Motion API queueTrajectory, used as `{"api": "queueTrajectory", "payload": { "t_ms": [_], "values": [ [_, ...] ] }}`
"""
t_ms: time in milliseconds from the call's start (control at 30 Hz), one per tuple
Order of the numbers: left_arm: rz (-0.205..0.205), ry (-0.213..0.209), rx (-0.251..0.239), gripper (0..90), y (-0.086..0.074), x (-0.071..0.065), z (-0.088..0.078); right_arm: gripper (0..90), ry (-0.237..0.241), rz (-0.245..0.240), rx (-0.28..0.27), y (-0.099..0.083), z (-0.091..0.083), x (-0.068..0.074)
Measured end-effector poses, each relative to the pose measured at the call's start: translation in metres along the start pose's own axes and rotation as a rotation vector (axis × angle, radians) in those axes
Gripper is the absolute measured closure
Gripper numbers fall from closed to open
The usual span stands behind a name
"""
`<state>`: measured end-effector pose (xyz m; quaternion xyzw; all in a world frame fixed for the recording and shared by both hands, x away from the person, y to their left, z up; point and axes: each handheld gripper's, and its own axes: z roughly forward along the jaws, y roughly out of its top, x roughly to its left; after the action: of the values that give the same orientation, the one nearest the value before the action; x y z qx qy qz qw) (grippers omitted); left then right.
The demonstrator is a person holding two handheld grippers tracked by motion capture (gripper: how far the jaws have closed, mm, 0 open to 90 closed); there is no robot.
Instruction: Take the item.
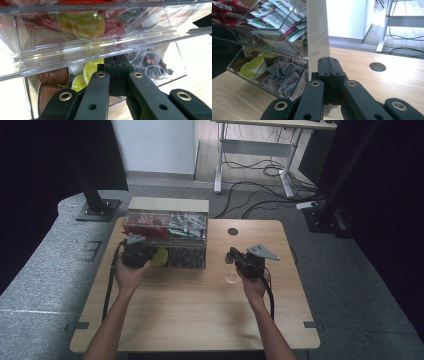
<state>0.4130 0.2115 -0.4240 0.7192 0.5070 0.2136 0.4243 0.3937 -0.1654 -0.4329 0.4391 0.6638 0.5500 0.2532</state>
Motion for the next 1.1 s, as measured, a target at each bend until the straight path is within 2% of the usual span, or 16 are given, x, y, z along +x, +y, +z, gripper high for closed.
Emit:
{"api": "queueTrajectory", "payload": {
  "t_ms": [433,967,1100],
  "values": [
    [0.003,0.003,0.004,89.9,0.0,-0.001,0.0,88.7,-0.031,0.007,0.007,-0.002,-0.003,-0.013],
    [0.002,0.0,0.005,89.8,-0.002,-0.001,0.002,88.6,-0.05,0.021,0.046,-0.011,0.006,-0.021],
    [0.003,-0.002,0.009,89.8,-0.002,-0.003,0.003,80.6,-0.053,0.01,0.06,-0.013,0.009,-0.021]
  ]
}}
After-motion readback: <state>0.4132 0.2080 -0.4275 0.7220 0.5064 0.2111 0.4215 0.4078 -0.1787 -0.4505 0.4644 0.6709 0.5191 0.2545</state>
